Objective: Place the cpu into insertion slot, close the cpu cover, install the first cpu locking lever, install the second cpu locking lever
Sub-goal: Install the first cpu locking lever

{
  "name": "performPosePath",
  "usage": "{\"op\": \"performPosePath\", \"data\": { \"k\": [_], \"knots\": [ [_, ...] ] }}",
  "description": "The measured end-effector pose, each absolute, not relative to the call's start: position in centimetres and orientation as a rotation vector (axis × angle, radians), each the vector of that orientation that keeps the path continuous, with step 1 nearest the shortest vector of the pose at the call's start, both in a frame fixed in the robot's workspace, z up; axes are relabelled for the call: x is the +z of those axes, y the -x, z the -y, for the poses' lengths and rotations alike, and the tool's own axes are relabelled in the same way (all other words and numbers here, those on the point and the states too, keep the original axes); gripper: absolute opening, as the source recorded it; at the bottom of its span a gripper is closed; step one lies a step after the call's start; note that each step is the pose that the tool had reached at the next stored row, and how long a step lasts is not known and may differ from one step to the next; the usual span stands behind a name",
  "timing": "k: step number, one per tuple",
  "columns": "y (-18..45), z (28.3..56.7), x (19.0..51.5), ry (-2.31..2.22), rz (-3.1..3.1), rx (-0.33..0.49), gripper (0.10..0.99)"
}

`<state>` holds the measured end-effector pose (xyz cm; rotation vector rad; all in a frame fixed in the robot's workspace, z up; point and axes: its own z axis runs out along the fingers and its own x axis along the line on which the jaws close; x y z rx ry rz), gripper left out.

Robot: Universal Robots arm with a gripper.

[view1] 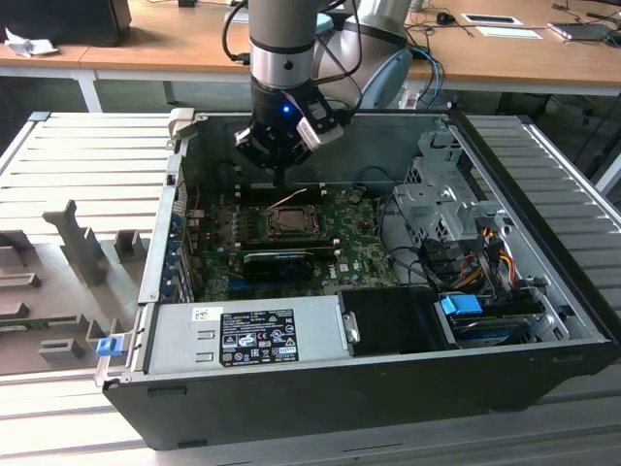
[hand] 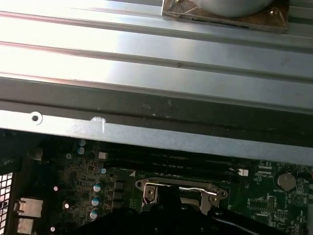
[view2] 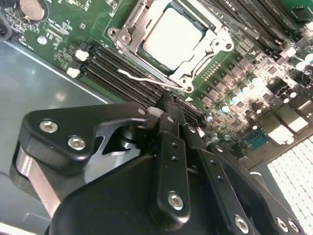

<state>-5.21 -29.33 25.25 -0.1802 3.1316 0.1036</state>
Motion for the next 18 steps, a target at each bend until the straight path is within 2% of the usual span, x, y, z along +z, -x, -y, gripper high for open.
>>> {"op": "performPosePath", "data": {
  "k": [4,18],
  "knots": [
    [4.6,29.3,24.8,0.168,-3.129,0.138,0.106],
    [3.7,29.1,23.3,0.135,-3.128,0.15,0.106]
  ]
}}
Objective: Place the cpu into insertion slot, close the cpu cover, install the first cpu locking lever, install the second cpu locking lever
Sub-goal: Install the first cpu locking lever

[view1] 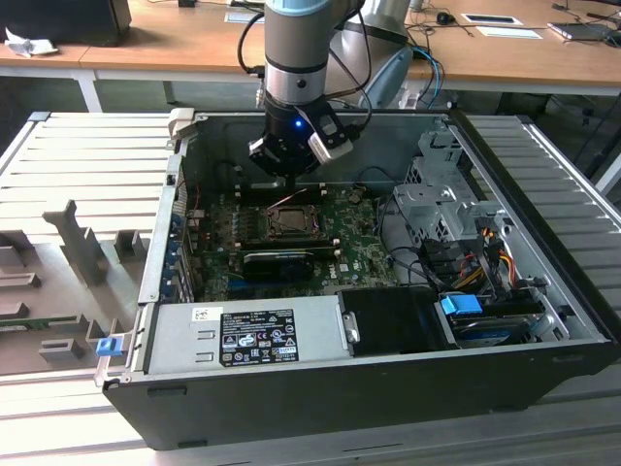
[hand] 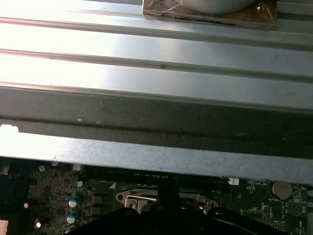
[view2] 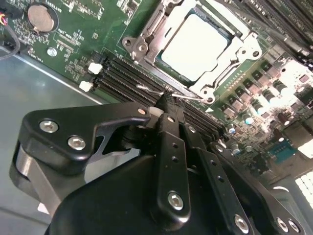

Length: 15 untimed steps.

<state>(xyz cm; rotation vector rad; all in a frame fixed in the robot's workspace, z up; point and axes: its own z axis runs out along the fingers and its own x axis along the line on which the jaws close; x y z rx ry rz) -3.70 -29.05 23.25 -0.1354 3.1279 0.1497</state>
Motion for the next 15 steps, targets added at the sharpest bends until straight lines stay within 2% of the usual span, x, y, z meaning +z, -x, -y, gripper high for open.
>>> {"op": "performPosePath", "data": {
  "k": [15],
  "knots": [
    [3.47,28.96,22.92,0.129,-3.128,0.15,0.106]
  ]
}}
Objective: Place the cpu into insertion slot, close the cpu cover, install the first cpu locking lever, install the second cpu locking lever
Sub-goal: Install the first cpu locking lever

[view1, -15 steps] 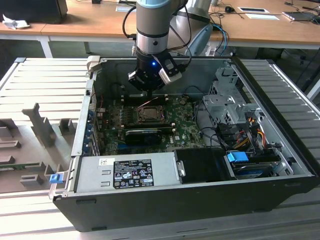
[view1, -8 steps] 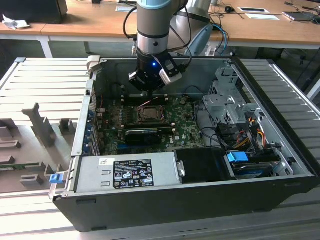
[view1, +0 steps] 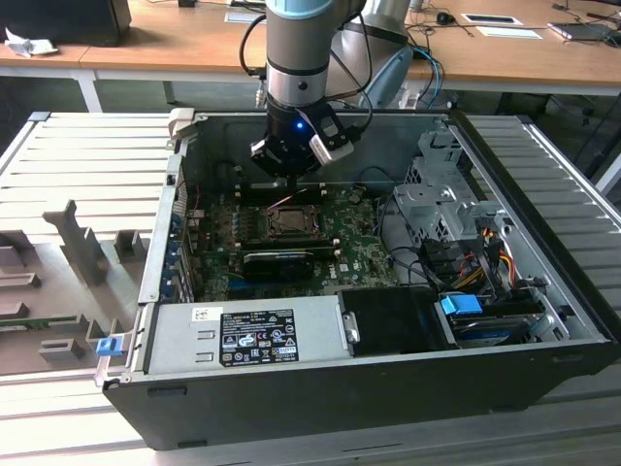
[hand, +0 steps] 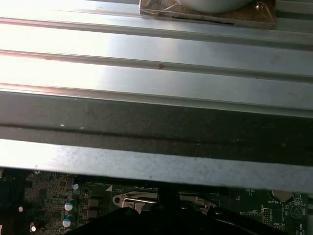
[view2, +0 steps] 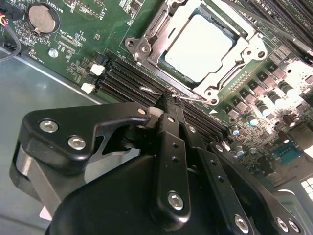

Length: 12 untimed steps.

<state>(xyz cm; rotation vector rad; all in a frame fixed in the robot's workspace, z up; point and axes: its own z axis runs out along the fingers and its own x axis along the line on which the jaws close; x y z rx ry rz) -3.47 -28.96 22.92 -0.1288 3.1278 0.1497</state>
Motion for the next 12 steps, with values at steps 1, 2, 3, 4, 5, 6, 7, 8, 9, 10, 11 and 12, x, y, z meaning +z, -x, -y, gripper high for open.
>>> {"op": "performPosePath", "data": {
  "k": [1,2,3,4,5,6,7,8,9,10,11,12],
  "knots": [
    [3.45,28.96,22.9,0.129,-3.128,0.15,0.106],
    [3.44,28.96,22.88,0.129,-3.128,0.15,0.106],
    [3.4,28.96,22.86,0.129,-3.128,0.149,0.106],
    [3.38,28.97,22.84,0.129,-3.128,0.149,0.106],
    [3.35,28.97,22.83,0.129,-3.128,0.149,0.106],
    [3.3,28.96,22.81,0.129,-3.128,0.15,0.106],
    [3.28,28.95,22.8,0.129,-3.128,0.15,0.106],
    [3.23,28.95,22.79,0.129,-3.128,0.15,0.106],
    [3.17,28.94,22.77,0.129,-3.128,0.15,0.106],
    [3.1,28.92,22.75,0.129,-3.128,0.15,0.106],
    [2.97,28.88,22.69,0.128,-3.128,0.15,0.106],
    [2.9,28.88,22.63,0.128,-3.128,0.15,0.106]
  ]
}}
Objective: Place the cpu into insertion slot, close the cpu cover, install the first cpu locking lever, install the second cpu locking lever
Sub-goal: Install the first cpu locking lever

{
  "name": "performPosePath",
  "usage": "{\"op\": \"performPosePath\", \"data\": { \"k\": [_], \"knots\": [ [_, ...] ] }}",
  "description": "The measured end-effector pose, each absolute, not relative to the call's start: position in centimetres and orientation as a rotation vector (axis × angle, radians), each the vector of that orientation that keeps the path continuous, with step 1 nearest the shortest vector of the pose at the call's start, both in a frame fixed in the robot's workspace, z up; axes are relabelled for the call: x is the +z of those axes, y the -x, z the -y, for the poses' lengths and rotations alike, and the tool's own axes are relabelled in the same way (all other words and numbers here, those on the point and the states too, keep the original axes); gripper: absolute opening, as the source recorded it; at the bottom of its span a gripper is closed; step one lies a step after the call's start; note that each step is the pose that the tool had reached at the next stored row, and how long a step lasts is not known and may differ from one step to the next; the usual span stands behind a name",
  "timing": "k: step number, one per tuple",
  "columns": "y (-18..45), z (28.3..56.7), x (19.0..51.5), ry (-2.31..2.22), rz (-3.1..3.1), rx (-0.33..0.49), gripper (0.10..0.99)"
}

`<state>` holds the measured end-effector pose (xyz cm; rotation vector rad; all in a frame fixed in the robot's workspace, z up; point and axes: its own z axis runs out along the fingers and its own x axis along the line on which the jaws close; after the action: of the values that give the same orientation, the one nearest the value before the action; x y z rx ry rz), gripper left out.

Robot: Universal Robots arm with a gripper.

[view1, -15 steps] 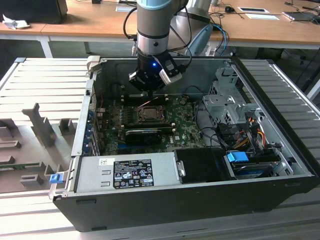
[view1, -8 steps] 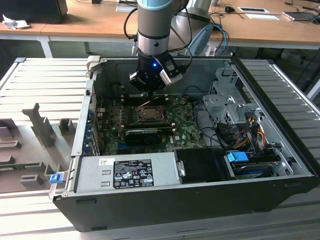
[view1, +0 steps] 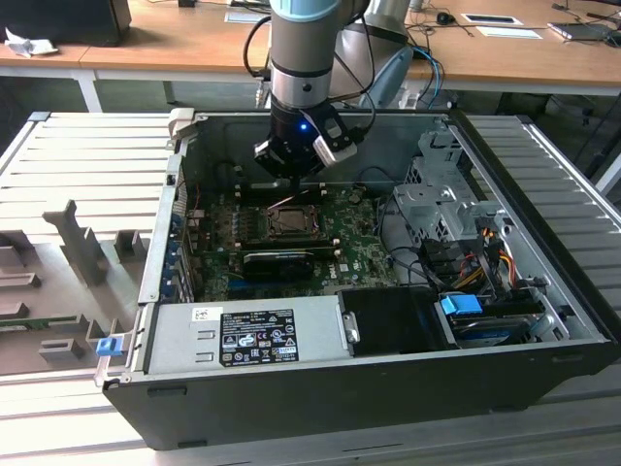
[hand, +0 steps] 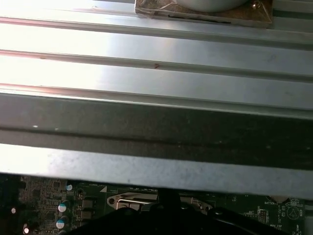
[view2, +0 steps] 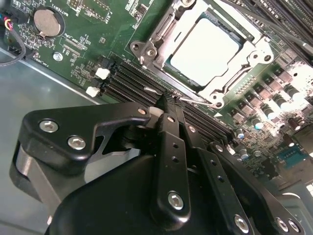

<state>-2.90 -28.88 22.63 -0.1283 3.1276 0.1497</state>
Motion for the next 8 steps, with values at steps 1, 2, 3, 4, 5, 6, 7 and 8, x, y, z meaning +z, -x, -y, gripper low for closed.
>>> {"op": "performPosePath", "data": {
  "k": [1,2,3,4,5,6,7,8],
  "knots": [
    [2.85,28.88,22.56,0.128,-3.128,0.149,0.106],
    [2.8,28.88,22.46,0.128,-3.128,0.149,0.106],
    [2.73,28.88,22.38,0.128,-3.128,0.149,0.106],
    [2.63,28.88,22.28,0.128,-3.128,0.149,0.106],
    [2.54,28.88,22.19,0.128,-3.128,0.149,0.106],
    [2.22,28.88,21.96,0.128,-3.128,0.149,0.106],
    [2.09,28.88,21.83,0.128,-3.128,0.149,0.106],
    [2.04,28.88,21.65,0.128,-3.128,0.149,0.106]
  ]
}}
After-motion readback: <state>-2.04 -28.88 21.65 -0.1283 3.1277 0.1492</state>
